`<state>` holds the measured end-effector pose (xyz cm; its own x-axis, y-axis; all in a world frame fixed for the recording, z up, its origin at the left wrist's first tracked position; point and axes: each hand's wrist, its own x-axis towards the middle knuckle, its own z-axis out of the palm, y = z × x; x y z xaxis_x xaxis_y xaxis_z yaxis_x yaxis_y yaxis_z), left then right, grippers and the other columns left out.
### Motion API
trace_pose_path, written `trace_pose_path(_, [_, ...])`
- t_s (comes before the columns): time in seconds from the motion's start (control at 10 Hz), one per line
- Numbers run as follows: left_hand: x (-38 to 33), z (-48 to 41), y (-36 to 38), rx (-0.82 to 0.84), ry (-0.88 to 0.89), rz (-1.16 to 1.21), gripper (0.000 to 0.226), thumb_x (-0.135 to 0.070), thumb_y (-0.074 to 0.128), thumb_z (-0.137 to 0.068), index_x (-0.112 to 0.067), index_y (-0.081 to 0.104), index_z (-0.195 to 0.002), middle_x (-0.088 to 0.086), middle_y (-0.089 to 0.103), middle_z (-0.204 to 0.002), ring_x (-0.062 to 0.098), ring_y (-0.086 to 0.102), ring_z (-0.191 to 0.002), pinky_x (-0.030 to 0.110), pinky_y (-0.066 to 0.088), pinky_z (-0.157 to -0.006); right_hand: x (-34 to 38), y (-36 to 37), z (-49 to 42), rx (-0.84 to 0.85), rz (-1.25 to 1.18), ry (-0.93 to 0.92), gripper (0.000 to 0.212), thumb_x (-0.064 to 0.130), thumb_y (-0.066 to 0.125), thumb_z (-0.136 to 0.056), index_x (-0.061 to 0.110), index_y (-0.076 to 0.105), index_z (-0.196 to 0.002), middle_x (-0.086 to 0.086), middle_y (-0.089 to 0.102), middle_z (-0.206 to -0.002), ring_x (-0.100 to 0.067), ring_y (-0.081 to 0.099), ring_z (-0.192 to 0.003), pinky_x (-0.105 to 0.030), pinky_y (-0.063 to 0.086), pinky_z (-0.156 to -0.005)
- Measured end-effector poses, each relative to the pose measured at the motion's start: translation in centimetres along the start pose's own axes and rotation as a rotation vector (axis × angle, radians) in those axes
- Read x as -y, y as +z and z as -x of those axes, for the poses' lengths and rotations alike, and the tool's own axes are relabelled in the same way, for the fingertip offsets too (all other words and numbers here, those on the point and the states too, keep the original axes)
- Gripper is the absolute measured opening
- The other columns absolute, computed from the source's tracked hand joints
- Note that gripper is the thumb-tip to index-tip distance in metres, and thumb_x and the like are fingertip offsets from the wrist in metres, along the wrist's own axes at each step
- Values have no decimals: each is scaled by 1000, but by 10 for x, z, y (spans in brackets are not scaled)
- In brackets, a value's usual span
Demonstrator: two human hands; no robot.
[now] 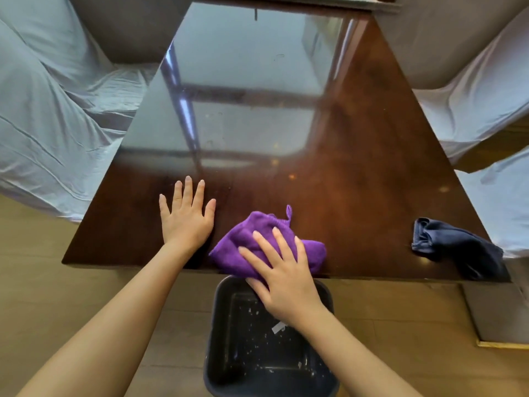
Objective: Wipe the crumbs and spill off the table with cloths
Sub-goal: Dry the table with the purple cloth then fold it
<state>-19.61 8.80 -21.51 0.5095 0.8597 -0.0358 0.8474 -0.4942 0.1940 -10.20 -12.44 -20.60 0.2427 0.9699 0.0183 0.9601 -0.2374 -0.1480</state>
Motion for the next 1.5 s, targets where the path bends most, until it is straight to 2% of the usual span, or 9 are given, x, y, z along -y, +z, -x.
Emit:
trace_pose_path(0.1, [0, 1, -1, 9, -8, 4, 58, -52, 15, -93, -28, 7, -146, -1, 1, -159, 17, -5, -145, 48, -5, -117, -2, 6, 29, -19, 68, 48, 59, 47, 38, -90, 40, 15, -145, 2, 30, -153, -31, 24, -141, -58, 17, -110])
trace_pose_path(0.3, [-2, 1, -2, 13, -6, -1, 58, -52, 15, -93, -28, 7, -146, 0, 0, -159, 17, -6, -145, 48, -7, -116, -41, 2, 65, -73, 120, 220, 62, 30, 50, -86, 35, 24, -143, -2, 35, -150, -30, 31, -138, -52, 19, -109])
trace_pose_path(0.4, [-2, 0, -2, 19, -3, -6, 59, -52, 14, -93, -27, 7, -146, 0, -1, -159, 17, -6, -145, 47, -7, -116, -62, -11, 72, -72, 106, 278, 52, 36, 36, -89, 32, 33, -140, -4, 38, -148, -29, 31, -138, -50, 18, -110])
trace_pose_path(0.5, [0, 1, -3, 18, 12, -2, 60, -52, 14, -93, -26, 7, -146, 2, -1, -159, 18, -7, -145, 48, -7, -116, -76, -20, 79, -61, 25, 340, 54, 45, 33, -88, 35, 30, -141, -1, 31, -152, -25, 21, -142, -48, 14, -115])
trace_pose_path(0.7, [8, 13, -3, 10, 49, -12, 60, -55, 14, -92, -30, 7, -146, -1, 0, -159, 15, -7, -145, 48, -9, -115, -97, -31, 33, -16, -34, 494, 54, 58, 24, -92, 40, 18, -143, -1, 12, -158, -28, 5, -145, -58, 9, -114])
trace_pose_path(0.8, [13, 21, -2, 0, 54, -14, 60, -57, 14, -90, -33, 7, -145, -4, 1, -159, 13, -7, -145, 48, -9, -115, -72, -25, 5, 3, -11, 440, 55, 56, 28, -93, 41, 15, -144, -1, 9, -159, -33, 1, -144, -60, 4, -113])
trace_pose_path(1.0, [22, 24, -4, -5, 71, -16, 57, -58, 15, -90, -40, 6, -143, -6, 1, -158, 13, -7, -145, 49, -9, -114, -29, -11, -4, 18, 18, 254, 60, 63, 14, -88, 39, 19, -143, -1, 17, -157, -35, 9, -144, -60, 8, -112])
trace_pose_path(1.3, [31, 21, -1, -49, 54, -26, 58, -56, 17, -90, -38, 6, -144, -2, 3, -158, 15, -4, -145, 49, -6, -116, -50, -9, -126, 31, -31, 221, 60, 66, 23, -88, 44, 12, -143, 1, 3, -159, -34, -4, -144, -61, 0, -111])
trace_pose_path(1.5, [31, 21, 1, -53, 57, -56, 59, -57, 10, -87, -39, 2, -143, -3, 3, -158, 15, -4, -145, 50, -6, -115, -37, -5, -206, 75, -27, 210, 62, 69, 18, -87, 44, 8, -143, -1, -2, -159, -36, -10, -143, -63, -5, -110])
